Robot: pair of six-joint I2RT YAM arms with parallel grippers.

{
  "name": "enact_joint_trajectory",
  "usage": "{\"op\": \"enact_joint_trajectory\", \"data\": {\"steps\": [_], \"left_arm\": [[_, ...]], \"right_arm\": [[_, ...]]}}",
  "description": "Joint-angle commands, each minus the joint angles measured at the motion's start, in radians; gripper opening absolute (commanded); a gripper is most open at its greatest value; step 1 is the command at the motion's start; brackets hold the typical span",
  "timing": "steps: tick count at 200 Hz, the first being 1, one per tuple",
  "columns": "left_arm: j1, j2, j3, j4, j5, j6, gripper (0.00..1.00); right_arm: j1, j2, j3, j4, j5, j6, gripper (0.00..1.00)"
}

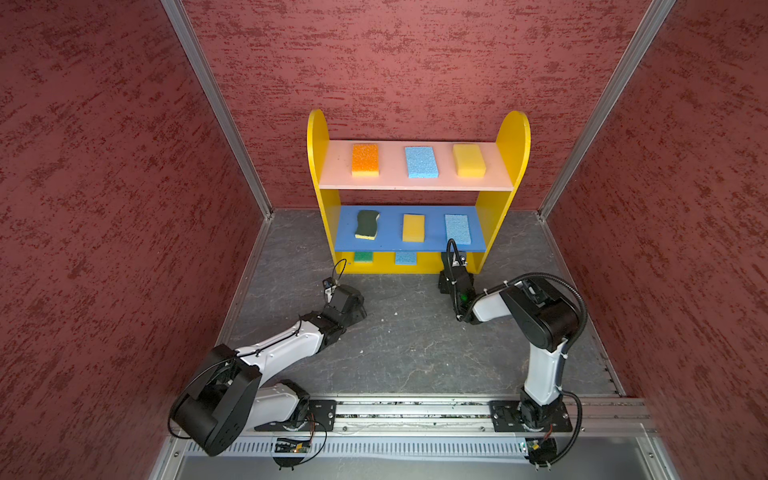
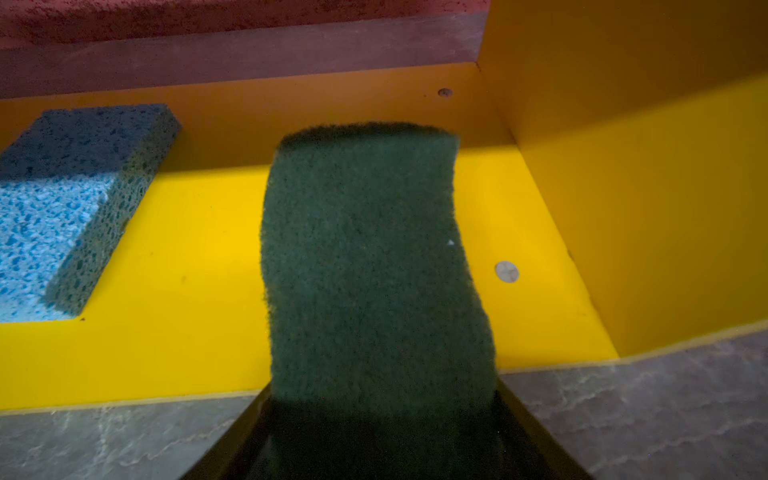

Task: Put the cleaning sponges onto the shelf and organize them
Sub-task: 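Carry the dark green sponge with the right gripper onto the yellow base, then open the right gripper to release the sponge and draw back toward the robot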

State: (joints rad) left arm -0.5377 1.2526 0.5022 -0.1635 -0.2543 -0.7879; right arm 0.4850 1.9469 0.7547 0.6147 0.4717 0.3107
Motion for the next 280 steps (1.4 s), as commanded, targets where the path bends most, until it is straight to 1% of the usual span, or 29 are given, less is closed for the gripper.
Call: {"op": "enact_joint_trajectory", "data": {"steps": [1, 43, 119, 150, 191, 280], "left_arm": [[0.001, 0.016, 0.028, 0.011, 0.0, 0.017, 0.72], [-0.007, 0.038, 0.04, 0.012, 0.0, 0.018, 0.72], [-0.014, 0.043, 0.043, 0.011, -0.001, 0.015, 0.72], [-0.016, 0.036, 0.037, 0.01, -0.003, 0.013, 0.72], [-0.019, 0.016, 0.023, 0.012, -0.002, 0.008, 0.72], [-0.025, -0.014, 0.018, -0.002, -0.003, 0.002, 0.72]], "right_arm": [[-0.022, 0.009, 0.04, 0.003, -0.002, 0.001, 0.74], [-0.023, 0.004, 0.034, 0.007, 0.0, 0.002, 0.79], [-0.022, -0.027, 0.0, 0.047, -0.007, -0.003, 0.83], [-0.022, -0.059, -0.033, 0.103, -0.032, -0.017, 0.85], [-0.022, -0.092, -0.05, 0.129, -0.074, -0.036, 0.87], [0.011, -0.169, -0.085, 0.112, -0.038, -0.096, 0.89]]}}
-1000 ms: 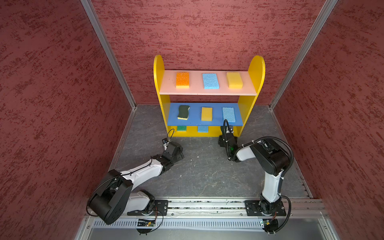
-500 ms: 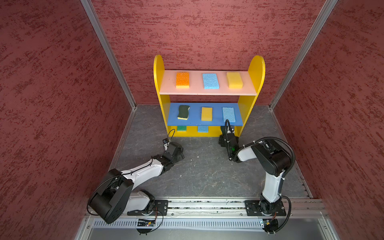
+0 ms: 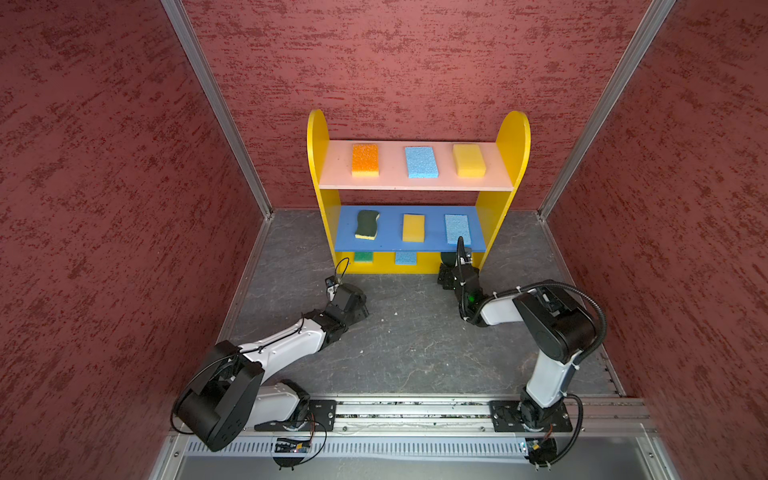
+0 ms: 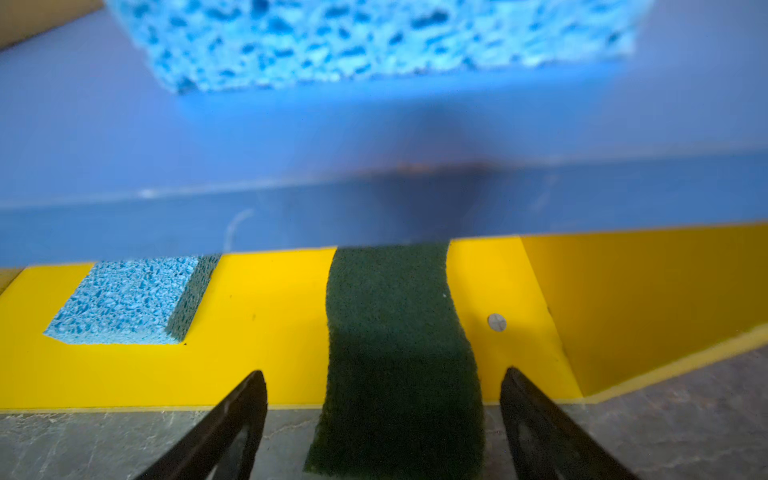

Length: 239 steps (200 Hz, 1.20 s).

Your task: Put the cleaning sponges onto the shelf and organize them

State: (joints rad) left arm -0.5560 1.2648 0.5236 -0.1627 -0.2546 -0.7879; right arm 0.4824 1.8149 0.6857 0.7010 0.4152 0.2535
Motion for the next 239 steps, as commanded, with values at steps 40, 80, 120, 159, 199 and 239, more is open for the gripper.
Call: {"op": "enact_joint_trajectory", "data": {"steps": [40, 80, 120, 159, 199, 239], "left_arm": [[-0.018, -0.072, -0.007, -0.033, -0.018, -0.002, 0.72], [-0.03, -0.144, -0.027, -0.065, -0.033, -0.01, 0.72], [-0.047, -0.209, -0.049, -0.098, -0.046, -0.016, 0.72], [-0.048, -0.231, -0.049, -0.12, -0.032, -0.014, 0.72], [-0.055, -0.233, -0.048, -0.124, -0.014, -0.014, 0.72], [-0.059, -0.229, -0.042, -0.14, -0.018, -0.004, 0.72]], "right_arm": [[0.042, -0.101, -0.054, 0.009, 0.036, -0.03, 0.89], [0.075, -0.192, -0.103, -0.057, 0.017, 0.032, 0.87], [0.088, -0.326, -0.199, -0.095, -0.024, 0.139, 0.85], [0.09, -0.435, -0.282, -0.117, -0.06, 0.237, 0.81], [0.089, -0.485, -0.346, -0.089, -0.098, 0.326, 0.76], [0.088, -0.49, -0.364, -0.087, -0.125, 0.39, 0.78]]}}
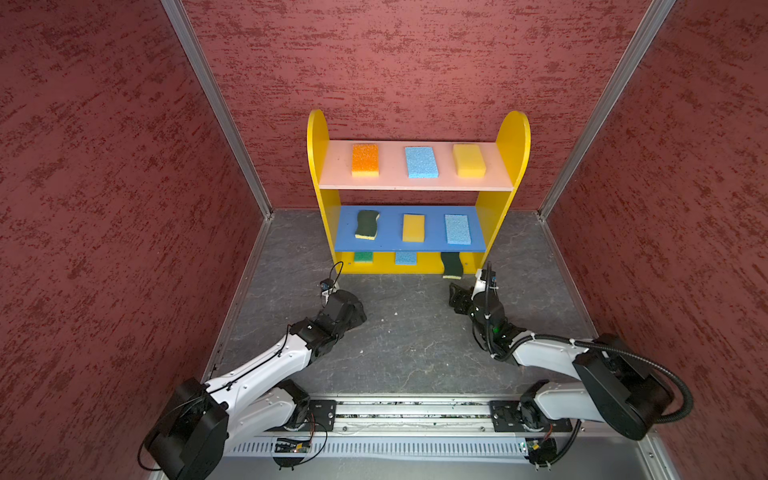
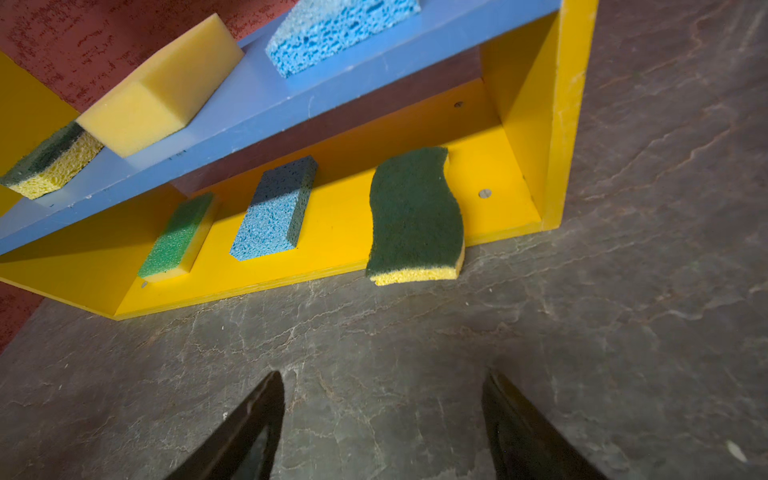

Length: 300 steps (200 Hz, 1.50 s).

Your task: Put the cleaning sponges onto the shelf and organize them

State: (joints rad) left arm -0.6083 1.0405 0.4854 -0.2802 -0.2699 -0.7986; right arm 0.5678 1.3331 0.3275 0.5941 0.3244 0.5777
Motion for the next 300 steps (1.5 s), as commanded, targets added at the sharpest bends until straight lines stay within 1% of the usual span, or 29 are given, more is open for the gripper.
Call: {"op": "enact_joint_trajectory", "data": {"steps": [1, 38, 74, 97, 109, 129, 138, 161, 176, 198, 202, 210, 222, 246, 270, 300], "left_arm": [[-0.006, -0.005, -0.003, -0.023, -0.003, 0.007, 0.72], [-0.008, -0.008, -0.005, -0.037, -0.006, 0.003, 0.73], [-0.008, -0.011, -0.011, -0.046, -0.009, -0.002, 0.72], [-0.01, -0.016, -0.011, -0.05, -0.012, -0.001, 0.72], [-0.01, -0.017, -0.013, -0.05, -0.012, -0.003, 0.72], [-0.01, -0.017, -0.02, -0.05, -0.012, -0.006, 0.72], [-0.01, -0.016, -0.023, -0.047, -0.014, -0.007, 0.73], [-0.009, -0.016, -0.03, -0.041, -0.014, -0.01, 0.72], [-0.01, -0.012, -0.032, -0.039, -0.014, -0.011, 0.72], [-0.009, -0.008, -0.034, -0.037, -0.014, -0.011, 0.72], [-0.01, -0.008, -0.034, -0.038, -0.015, -0.012, 0.73], [-0.01, -0.007, -0.034, -0.035, -0.015, -0.011, 0.73], [-0.01, -0.005, -0.035, -0.033, -0.015, -0.012, 0.72], [-0.008, 0.001, -0.038, -0.029, -0.015, -0.014, 0.72], [-0.008, 0.003, -0.038, -0.028, -0.018, -0.012, 0.73], [-0.007, 0.0, -0.042, -0.033, -0.022, -0.011, 0.73]], "right_arm": [[0.004, -0.007, -0.005, 0.02, -0.035, 0.066, 0.78], [0.003, 0.029, -0.007, 0.022, -0.053, 0.123, 0.78], [0.003, 0.073, -0.026, 0.082, -0.092, 0.179, 0.78], [0.003, 0.087, -0.044, 0.127, -0.106, 0.2, 0.76], [0.003, 0.091, -0.06, 0.163, -0.111, 0.212, 0.71], [0.003, 0.095, -0.076, 0.202, -0.113, 0.243, 0.57], [0.003, 0.097, -0.078, 0.214, -0.122, 0.252, 0.52], [0.002, 0.103, -0.08, 0.244, -0.148, 0.278, 0.36], [0.001, 0.11, -0.087, 0.276, -0.158, 0.298, 0.28], [-0.004, 0.115, -0.111, 0.353, -0.17, 0.345, 0.22], [-0.007, 0.142, -0.117, 0.373, -0.176, 0.353, 0.2], [-0.011, 0.156, -0.126, 0.412, -0.192, 0.368, 0.15], [-0.019, 0.183, -0.136, 0.468, -0.22, 0.39, 0.0], [-0.03, 0.246, -0.147, 0.571, -0.255, 0.429, 0.0], [-0.033, 0.317, -0.162, 0.679, -0.266, 0.468, 0.0], [-0.048, 0.43, -0.187, 0.854, -0.29, 0.537, 0.0]]}}
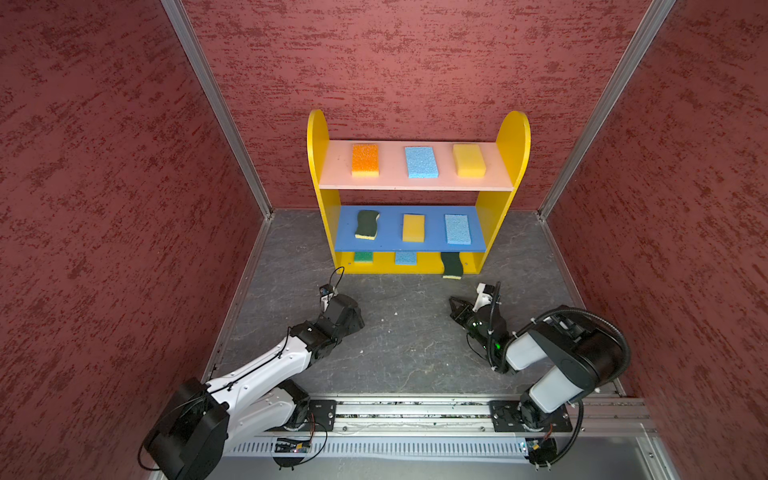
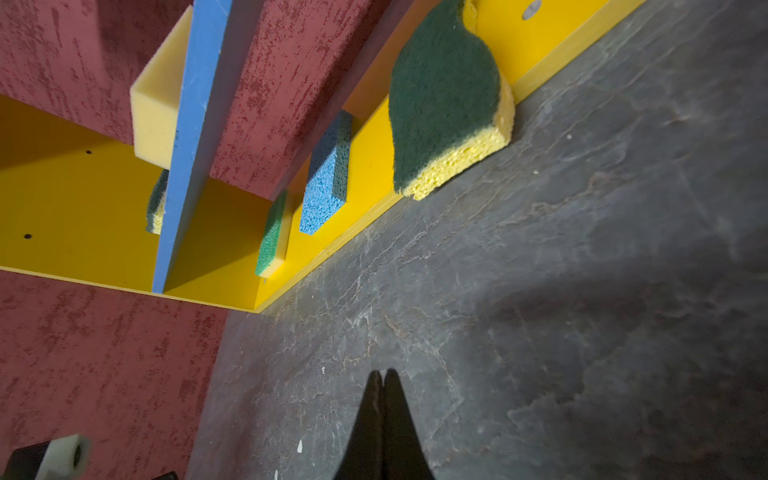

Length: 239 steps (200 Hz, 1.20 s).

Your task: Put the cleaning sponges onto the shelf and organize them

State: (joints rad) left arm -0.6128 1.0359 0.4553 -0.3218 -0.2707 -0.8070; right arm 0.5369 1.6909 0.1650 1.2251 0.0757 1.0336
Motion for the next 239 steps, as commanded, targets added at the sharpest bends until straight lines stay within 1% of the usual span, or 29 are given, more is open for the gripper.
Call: {"op": "enact_joint_trajectory", "data": {"steps": [1, 28, 47, 59, 77, 131, 148, 170, 212, 239], "left_arm": [[-0.002, 0.004, -0.012, 0.009, -0.021, -0.003, 0.73], [-0.003, 0.002, -0.016, 0.009, -0.024, -0.004, 0.72], [-0.004, -0.002, -0.015, 0.006, -0.028, -0.003, 0.72], [-0.003, -0.002, -0.017, 0.003, -0.031, -0.004, 0.73], [-0.002, -0.002, -0.018, 0.005, -0.036, -0.003, 0.73], [-0.003, 0.024, -0.014, 0.033, -0.032, -0.003, 0.72], [-0.004, 0.034, -0.008, 0.036, -0.03, -0.001, 0.72], [-0.003, 0.048, -0.003, 0.049, -0.029, -0.001, 0.72], [-0.002, 0.094, 0.02, 0.067, -0.022, 0.005, 0.72], [-0.002, 0.113, 0.025, 0.08, -0.018, 0.008, 0.72]], "right_arm": [[-0.018, 0.077, -0.025, 0.232, -0.042, 0.085, 0.0], [-0.031, 0.209, -0.032, 0.403, -0.06, 0.145, 0.0], [-0.032, 0.253, -0.017, 0.406, -0.065, 0.173, 0.0], [-0.032, 0.255, -0.015, 0.405, -0.06, 0.173, 0.0], [-0.032, 0.247, -0.026, 0.404, -0.02, 0.185, 0.0], [-0.036, 0.277, 0.0, 0.405, 0.067, 0.268, 0.0], [-0.035, 0.273, 0.006, 0.404, 0.1, 0.276, 0.0], [-0.038, 0.272, 0.033, 0.404, 0.103, 0.29, 0.0], [-0.046, 0.311, 0.094, 0.404, 0.092, 0.382, 0.0], [-0.046, 0.32, 0.094, 0.404, 0.131, 0.457, 0.0]]}}
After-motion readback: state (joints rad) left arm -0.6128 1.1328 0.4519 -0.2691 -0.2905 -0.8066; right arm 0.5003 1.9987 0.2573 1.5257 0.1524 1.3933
